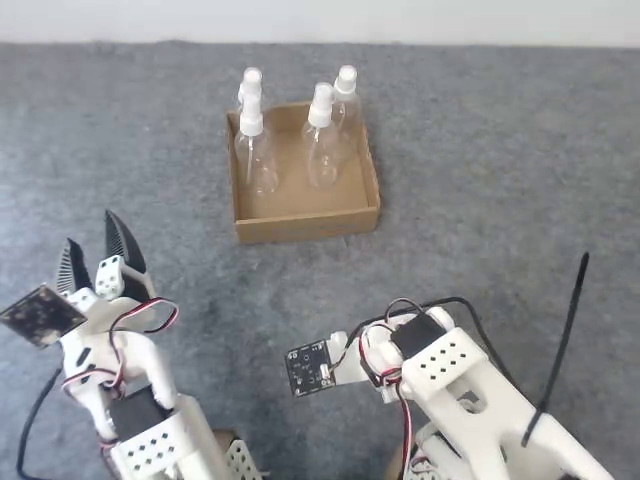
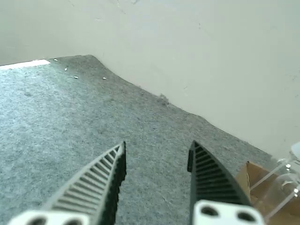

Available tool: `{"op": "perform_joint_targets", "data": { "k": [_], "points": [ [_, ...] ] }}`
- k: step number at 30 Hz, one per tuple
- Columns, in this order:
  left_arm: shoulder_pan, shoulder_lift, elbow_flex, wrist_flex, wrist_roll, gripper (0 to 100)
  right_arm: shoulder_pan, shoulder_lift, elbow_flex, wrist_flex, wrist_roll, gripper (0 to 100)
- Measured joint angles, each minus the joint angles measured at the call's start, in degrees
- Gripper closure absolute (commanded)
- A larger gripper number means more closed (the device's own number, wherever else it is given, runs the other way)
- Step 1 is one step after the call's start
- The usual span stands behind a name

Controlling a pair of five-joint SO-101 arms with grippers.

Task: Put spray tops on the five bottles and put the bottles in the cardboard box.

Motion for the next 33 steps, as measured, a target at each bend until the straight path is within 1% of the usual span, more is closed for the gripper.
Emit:
{"op": "perform_joint_targets", "data": {
  "k": [3,8,14,17,21,24,27,30,33],
  "points": [
    [0.0,0.0,0.0,0.0,0.0,80,0.09,-0.35,0.0,-0.26,-1.32,92.1],
    [0.0,0.0,0.0,0.0,0.0,80,-0.35,-0.35,-2.55,0.09,-11.16,92.2],
    [0.0,0.0,0.0,1.14,0.0,80,-0.35,-0.26,-9.76,1.49,-22.95,92.3],
    [0.0,0.0,0.0,1.93,0.0,76,-0.35,-0.26,-13.01,1.49,-27.87,92.3],
    [0.0,0.0,0.0,5.1,-3.6,75,-0.35,-0.26,-14.15,0.79,-32.53,92.3],
    [0.18,0.0,-1.14,9.93,-4.84,75,-0.35,-0.26,-14.15,-1.14,-35.6,92.3],
    [0.09,0.0,-2.99,14.68,-5.19,80,-0.35,-0.26,-14.15,-2.81,-38.51,92.3],
    [0.0,0.0,-3.52,15.65,-5.27,84,-0.35,-0.26,-13.45,-4.31,-41.14,92.3],
    [1.49,0.0,-3.78,16.0,-5.63,84,0.26,-0.26,-12.13,-6.68,-43.6,92.3]
  ]
}}
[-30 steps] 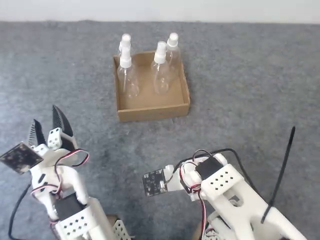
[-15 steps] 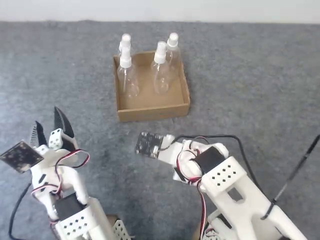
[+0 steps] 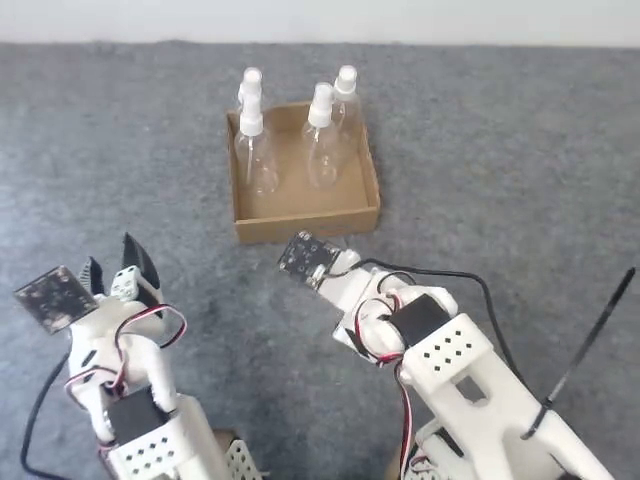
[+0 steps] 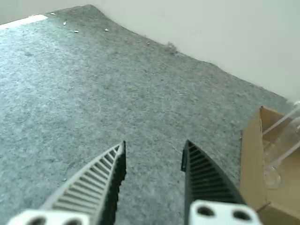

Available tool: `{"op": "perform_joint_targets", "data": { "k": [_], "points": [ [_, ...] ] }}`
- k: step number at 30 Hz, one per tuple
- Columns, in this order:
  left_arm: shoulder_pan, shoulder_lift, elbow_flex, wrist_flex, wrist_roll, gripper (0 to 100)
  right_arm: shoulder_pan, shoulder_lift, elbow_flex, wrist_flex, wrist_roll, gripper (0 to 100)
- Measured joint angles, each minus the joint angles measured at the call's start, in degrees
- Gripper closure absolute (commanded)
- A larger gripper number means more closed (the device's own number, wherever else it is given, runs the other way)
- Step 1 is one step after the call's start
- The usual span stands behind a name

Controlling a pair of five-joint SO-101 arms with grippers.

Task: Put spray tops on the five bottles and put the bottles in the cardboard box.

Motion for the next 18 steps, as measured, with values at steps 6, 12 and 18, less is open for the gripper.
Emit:
{"op": "perform_joint_targets", "data": {
  "k": [6,12,18],
  "points": [
    [2.46,0.0,-3.25,5.1,-3.25,84,3.78,0.0,0.53,-2.46,-6.07,92.3],
    [2.64,0.0,-8.44,11.08,-3.96,84,4.66,0.0,0.53,-2.55,-8.7,92.3],
    [5.36,0.0,-11.96,15.3,-6.07,84,4.75,0.0,0.53,-2.55,-8.88,92.3]
  ]
}}
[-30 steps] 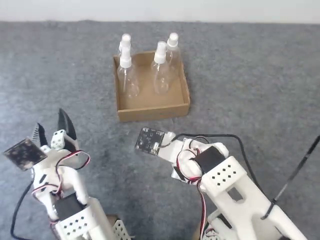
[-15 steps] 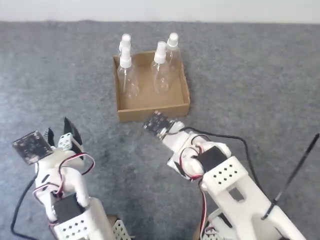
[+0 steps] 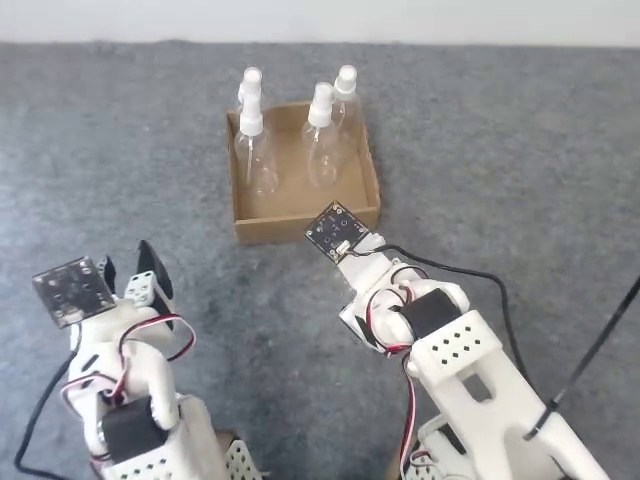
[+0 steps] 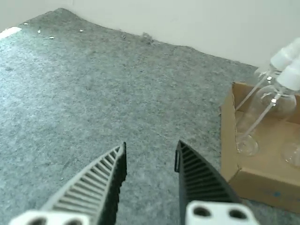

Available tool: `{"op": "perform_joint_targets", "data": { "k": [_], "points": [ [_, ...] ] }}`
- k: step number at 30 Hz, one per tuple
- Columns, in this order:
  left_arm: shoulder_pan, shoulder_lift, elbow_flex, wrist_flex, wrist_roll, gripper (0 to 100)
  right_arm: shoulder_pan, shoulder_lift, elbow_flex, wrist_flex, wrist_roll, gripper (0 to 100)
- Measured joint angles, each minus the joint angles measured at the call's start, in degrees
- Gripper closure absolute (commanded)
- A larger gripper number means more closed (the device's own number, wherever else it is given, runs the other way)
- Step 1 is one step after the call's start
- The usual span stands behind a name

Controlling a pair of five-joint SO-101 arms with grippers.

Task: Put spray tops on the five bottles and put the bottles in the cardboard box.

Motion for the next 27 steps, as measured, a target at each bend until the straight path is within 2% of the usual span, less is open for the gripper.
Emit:
{"op": "perform_joint_targets", "data": {
  "k": [10,22,27],
  "points": [
    [2.37,0.44,-6.24,5.8,-2.11,84,0.0,0.0,0.09,0.0,-0.26,92.3],
    [4.66,31.91,-19.6,10.64,-4.04,84,0.0,0.0,2.46,-2.11,-0.26,92.3],
    [1.05,36.75,-20.22,11.43,-0.97,84,0.0,0.0,2.46,-2.11,-0.26,92.3]
  ]
}}
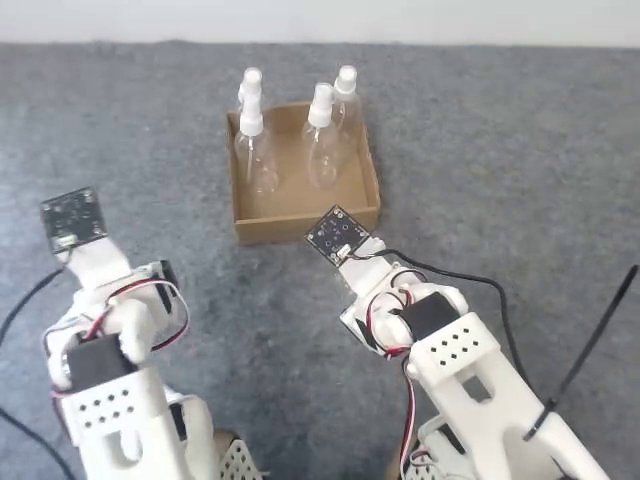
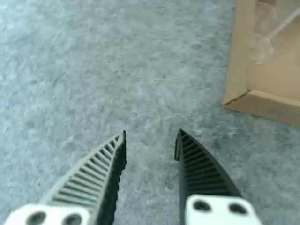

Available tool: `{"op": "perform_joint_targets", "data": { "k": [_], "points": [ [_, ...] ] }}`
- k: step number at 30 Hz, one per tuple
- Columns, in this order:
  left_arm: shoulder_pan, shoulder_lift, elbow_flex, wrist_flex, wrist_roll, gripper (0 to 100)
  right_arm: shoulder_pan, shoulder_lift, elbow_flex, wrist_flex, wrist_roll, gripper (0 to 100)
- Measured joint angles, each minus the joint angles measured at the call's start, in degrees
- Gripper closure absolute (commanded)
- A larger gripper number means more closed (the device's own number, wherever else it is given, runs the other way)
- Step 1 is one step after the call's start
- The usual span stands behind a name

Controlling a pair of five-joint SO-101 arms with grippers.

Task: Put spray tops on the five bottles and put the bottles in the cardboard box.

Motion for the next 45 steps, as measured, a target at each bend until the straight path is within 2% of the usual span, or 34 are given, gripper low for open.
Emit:
{"op": "perform_joint_targets", "data": {
  "k": [2,8,11,14,17,21,26,33,45],
  "points": [
    [-1.41,0.97,0.0,1.14,0.26,85,0.0,0.0,0.0,0.0,0.0,92.3],
    [-7.03,2.2,0.0,2.46,0.26,96,0.0,0.0,0.0,0.0,0.0,92.3],
    [-10.29,2.2,0.09,1.85,0.44,91,0.0,0.0,0.0,0.0,0.0,92.3],
    [-10.73,2.64,0.35,4.22,0.26,85,0.0,0.0,0.0,0.0,0.0,92.3],
    [-11.6,5.63,0.44,4.84,0.53,84,0.0,0.0,0.0,0.0,0.0,92.3],
    [-13.01,14.15,-0.09,4.92,0.53,84,0.0,0.0,0.0,0.0,0.0,92.3],
    [-14.68,29.1,-6.59,7.3,0.18,84,0.0,0.0,0.0,0.0,0.0,92.3],
    [-16.97,51.25,-15.74,11.25,-3.96,84,0.0,0.0,0.0,0.0,0.0,92.3],
    [-20.13,64.0,-19.87,13.36,-10.99,84,0.0,0.0,0.0,0.0,0.0,92.3]
  ]
}}
